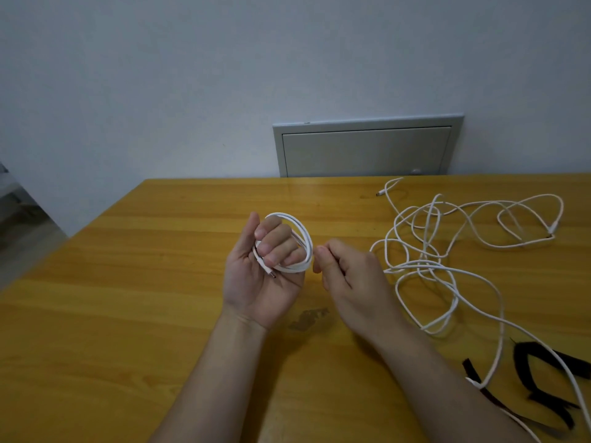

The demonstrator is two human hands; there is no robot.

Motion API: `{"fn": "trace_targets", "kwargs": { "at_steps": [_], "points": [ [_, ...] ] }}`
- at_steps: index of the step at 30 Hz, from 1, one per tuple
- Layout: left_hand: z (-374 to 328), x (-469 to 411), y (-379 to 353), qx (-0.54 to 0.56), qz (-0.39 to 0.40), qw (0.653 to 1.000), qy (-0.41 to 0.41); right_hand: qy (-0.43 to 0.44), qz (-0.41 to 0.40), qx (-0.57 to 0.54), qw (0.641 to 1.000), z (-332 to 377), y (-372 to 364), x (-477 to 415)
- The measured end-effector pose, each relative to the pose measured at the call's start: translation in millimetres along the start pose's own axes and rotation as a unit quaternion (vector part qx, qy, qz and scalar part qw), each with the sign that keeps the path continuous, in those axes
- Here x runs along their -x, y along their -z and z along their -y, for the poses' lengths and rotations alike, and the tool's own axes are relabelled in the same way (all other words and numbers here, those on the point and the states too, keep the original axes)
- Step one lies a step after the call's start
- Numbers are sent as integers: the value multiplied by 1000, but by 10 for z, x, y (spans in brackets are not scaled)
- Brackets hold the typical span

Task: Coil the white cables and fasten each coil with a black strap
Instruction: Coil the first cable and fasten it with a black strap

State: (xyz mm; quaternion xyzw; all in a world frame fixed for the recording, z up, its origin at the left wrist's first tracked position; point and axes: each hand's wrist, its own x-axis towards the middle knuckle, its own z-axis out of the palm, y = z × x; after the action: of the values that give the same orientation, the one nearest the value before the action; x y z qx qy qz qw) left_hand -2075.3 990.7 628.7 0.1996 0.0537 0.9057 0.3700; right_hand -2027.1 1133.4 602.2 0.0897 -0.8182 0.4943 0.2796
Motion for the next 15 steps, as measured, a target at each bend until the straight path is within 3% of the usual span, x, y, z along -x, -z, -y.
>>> {"fn": "trace_targets", "kwargs": {
  "at_steps": [7, 15],
  "points": [
    [-158, 14, 23, 12, -102, 989, -109, 14, -34, 79, 996, -59, -19, 6],
    [-56, -40, -128, -147, -206, 944, -210, 11, 2, 115, 993, -19, -66, 17]
  ]
}}
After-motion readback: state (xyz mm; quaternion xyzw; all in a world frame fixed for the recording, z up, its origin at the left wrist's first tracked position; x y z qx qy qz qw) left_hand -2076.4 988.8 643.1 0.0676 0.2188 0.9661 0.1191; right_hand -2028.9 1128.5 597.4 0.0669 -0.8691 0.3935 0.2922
